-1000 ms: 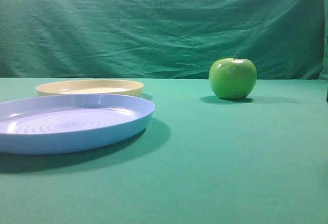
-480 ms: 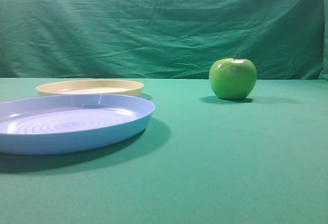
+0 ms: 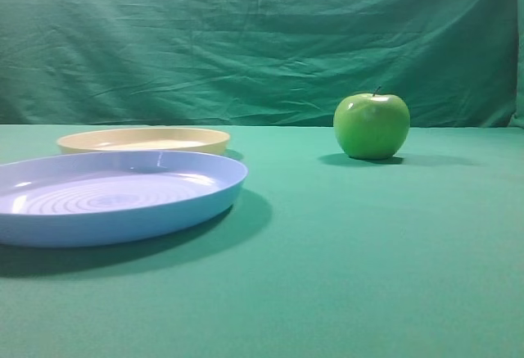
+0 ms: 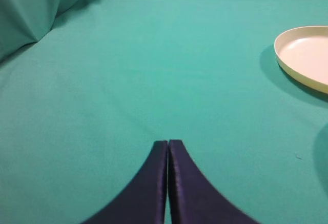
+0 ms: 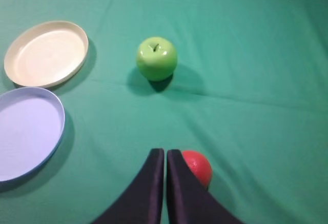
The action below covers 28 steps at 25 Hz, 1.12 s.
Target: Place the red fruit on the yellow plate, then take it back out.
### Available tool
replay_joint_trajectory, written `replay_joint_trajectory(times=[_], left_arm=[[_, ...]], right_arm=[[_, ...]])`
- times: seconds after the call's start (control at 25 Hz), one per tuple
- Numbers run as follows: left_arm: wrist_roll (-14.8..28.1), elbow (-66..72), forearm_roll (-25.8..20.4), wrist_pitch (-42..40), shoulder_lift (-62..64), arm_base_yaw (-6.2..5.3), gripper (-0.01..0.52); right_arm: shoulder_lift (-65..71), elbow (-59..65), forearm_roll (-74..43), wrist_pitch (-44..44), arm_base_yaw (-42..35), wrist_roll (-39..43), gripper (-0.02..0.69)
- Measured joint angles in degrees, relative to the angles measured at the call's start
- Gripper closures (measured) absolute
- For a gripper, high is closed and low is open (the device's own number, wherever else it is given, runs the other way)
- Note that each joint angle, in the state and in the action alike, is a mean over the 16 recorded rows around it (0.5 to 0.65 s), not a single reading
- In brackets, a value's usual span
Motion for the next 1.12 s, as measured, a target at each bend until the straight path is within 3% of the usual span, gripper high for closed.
replay_joint_trajectory(times=[0.28, 0.48, 1.12], left_arm=[[0.0, 0.0, 0.0, 0.0, 0.0, 0.00, 0.514], [0.0, 0.0, 0.0, 0.0, 0.0, 0.00, 0.514], [-0.1, 0.0, 0.0, 0.0, 0.0, 0.00, 0.514]], right_arm=[[-7.8, 0.2, -0.5, 3.9, -0.2, -0.1, 0.665], [-11.3, 2.8, -1.7, 1.2, -2.0, -0.1, 0.665], [-25.6, 33.6, -6.1, -28.5, -11.2, -0.1, 0.665]])
